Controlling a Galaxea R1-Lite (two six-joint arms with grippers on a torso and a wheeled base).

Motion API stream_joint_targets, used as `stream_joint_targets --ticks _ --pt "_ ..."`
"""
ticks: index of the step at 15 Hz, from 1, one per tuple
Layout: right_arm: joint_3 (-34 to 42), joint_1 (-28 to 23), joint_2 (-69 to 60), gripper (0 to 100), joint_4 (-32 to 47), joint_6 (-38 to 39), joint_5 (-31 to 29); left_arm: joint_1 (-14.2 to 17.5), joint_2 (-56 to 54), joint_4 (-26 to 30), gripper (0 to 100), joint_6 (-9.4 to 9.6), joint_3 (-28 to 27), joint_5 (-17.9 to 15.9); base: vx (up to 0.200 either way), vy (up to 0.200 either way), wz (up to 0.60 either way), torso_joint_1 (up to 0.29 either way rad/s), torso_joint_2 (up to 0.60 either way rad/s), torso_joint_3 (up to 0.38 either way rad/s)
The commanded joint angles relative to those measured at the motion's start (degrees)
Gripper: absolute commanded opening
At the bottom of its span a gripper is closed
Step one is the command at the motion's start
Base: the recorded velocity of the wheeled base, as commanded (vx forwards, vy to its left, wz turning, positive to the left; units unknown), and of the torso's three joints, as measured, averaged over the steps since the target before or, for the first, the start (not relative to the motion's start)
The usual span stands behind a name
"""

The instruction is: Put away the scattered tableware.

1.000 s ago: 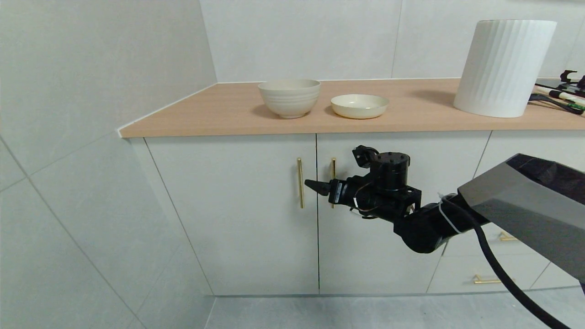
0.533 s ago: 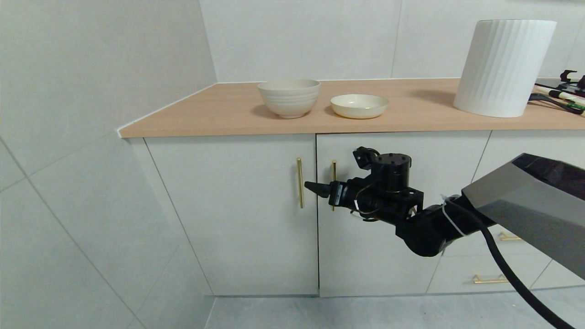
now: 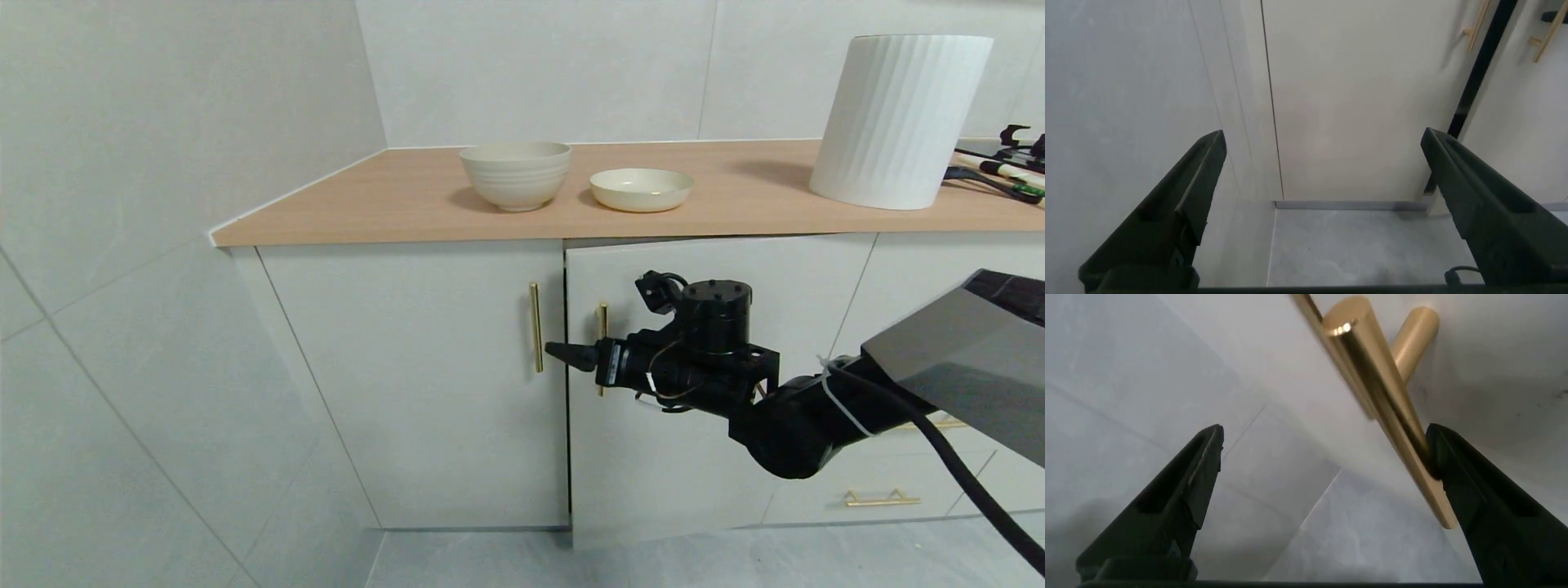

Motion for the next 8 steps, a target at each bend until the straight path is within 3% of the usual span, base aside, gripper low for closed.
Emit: stream_joint_targets --ticks 1,5,8 --pt "1.3 0.1 -2.1 100 -0.1 0.0 0.3 0.0 0.0 0.0 100 -0.02 0.1 0.0 0.0 0.0 0.0 0.0 0.0 0.0" --pt "5.1 0.2 -5.7 100 0.1 0.0 1.0 0.0 0.0 0.0 100 -0.02 0.1 0.0 0.0 0.0 0.0 0.0 0.0 0.0" --pt "10.2 0.2 -10.2 100 0.1 -0.1 4.9 0.0 0.0 0.0 100 -0.02 0.1 0.0 0.0 0.0 0.0 0.0 0.0 0.0"
